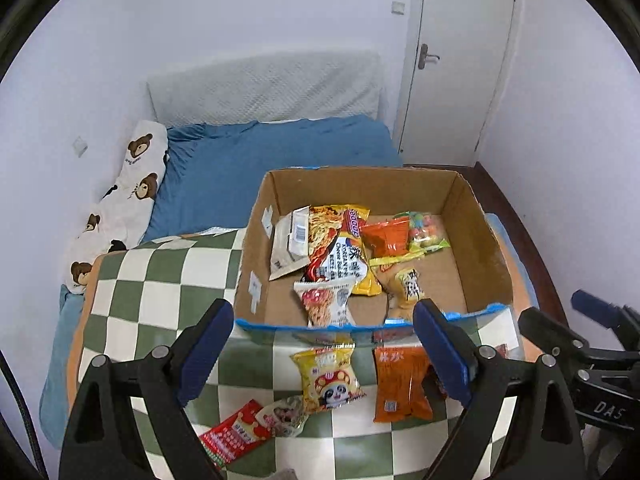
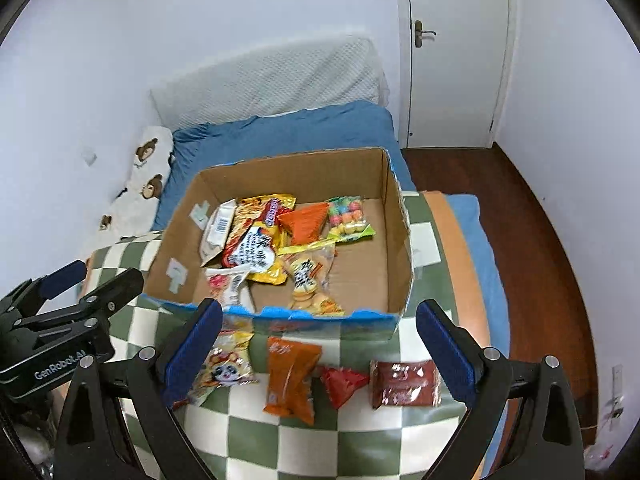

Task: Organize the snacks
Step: 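Grasp the red spicy-strip packet with left tool while right tool grasps orange pastry bag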

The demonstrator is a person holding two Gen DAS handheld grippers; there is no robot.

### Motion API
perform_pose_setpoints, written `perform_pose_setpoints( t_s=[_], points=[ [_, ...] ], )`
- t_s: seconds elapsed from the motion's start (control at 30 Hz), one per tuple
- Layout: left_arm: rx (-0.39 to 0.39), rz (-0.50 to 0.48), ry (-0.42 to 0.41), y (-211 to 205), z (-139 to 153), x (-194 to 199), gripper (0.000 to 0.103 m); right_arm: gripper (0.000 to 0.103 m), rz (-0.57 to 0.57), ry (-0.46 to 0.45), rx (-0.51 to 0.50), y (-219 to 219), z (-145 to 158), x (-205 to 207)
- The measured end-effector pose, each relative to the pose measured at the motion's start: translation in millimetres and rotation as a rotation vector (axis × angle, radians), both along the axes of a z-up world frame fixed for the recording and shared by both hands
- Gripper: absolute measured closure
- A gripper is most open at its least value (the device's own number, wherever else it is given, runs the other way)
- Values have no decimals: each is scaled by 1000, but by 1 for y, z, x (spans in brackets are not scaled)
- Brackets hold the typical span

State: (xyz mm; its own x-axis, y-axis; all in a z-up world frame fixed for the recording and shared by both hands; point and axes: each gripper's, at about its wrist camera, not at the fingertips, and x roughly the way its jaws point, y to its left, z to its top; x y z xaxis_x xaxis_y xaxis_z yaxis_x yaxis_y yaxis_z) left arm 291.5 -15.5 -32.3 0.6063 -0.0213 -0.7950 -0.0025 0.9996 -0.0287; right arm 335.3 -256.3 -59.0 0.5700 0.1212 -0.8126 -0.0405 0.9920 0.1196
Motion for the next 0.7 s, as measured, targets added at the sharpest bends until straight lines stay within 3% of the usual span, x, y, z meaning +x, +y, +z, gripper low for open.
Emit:
perform_pose_setpoints(
  t_s=[0.1, 0.2, 0.27, 0.33, 0.37, 0.53, 0.7],
  points=[
    [4, 43, 14, 12, -10, -19, 11, 4, -8, 45, 52, -3, -10, -13],
    [32, 82, 87, 33, -45, -40, 11, 4, 7, 120, 99, 0, -40, -23],
    [88, 93, 165, 49, -78, -51, 11, 11, 13, 181, 139, 4, -69, -29],
    [130, 91, 247, 63, -108, -59, 11, 31, 24, 245, 155, 11, -97, -31],
    [143, 83, 290, 71, -123, -61, 11, 30, 24, 280, 160, 15, -112, -31],
    [255, 1, 444, 95, -178, -67, 11, 30, 20, 392, 172, 33, -166, -21],
    [373, -183, 532, 82, -216, -52, 11, 30, 38, 452, 114, 51, -191, -1]
  ],
)
